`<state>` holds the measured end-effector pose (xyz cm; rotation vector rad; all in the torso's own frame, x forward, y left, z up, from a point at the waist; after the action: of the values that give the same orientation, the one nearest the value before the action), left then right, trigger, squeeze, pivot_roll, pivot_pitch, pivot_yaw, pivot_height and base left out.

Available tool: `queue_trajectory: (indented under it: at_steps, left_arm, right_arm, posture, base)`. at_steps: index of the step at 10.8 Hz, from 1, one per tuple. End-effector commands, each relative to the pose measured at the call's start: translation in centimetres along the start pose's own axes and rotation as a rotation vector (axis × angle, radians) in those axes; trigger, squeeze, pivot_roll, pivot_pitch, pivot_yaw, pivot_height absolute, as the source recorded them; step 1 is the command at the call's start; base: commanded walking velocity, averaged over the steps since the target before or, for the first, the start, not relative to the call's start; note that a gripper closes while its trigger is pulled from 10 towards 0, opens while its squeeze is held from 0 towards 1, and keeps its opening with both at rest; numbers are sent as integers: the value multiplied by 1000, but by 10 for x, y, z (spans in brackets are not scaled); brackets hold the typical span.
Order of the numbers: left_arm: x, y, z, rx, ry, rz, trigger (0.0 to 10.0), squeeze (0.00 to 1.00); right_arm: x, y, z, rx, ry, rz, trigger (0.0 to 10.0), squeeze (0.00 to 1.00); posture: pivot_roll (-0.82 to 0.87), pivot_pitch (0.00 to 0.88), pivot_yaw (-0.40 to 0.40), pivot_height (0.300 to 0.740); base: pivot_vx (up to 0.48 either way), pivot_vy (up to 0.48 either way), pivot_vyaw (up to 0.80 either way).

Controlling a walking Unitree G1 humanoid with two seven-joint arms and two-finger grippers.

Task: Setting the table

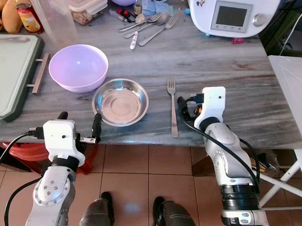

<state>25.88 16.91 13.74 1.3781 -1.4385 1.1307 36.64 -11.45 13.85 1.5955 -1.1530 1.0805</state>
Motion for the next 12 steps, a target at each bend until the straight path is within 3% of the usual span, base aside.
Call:
queue_trajectory:
  at_steps: [1, 12]
  left_arm:
    - [-3, 1, 1, -7, 1, -12, 10000, 0]
    - [0, -1, 0, 17, 5, -1, 10000, 0]
  right_arm:
    - [-38, -1, -18, 69, -16, -151, 10000, 0]
    - [-48, -12, -57, 198, -8, -193, 10000, 0]
  posture:
    - [21, 275, -39, 740]
    - [25, 266, -49, 740]
  base:
    - [0, 0, 0]
    - [0, 0, 0]
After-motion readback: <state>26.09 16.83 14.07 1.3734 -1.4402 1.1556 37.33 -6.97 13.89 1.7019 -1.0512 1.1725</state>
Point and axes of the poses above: a point about 5 cm out from each wrist's last joint towards the gripper, its own y axis pointing back from the gripper into the wrist, its own x axis along the axis of the wrist's last joint, z = x × y, the point moved 4 cm from there along -y, pointing out of the wrist towards the gripper, and after that the axes turned 14 degrees about -y, right-handed, at the moved point
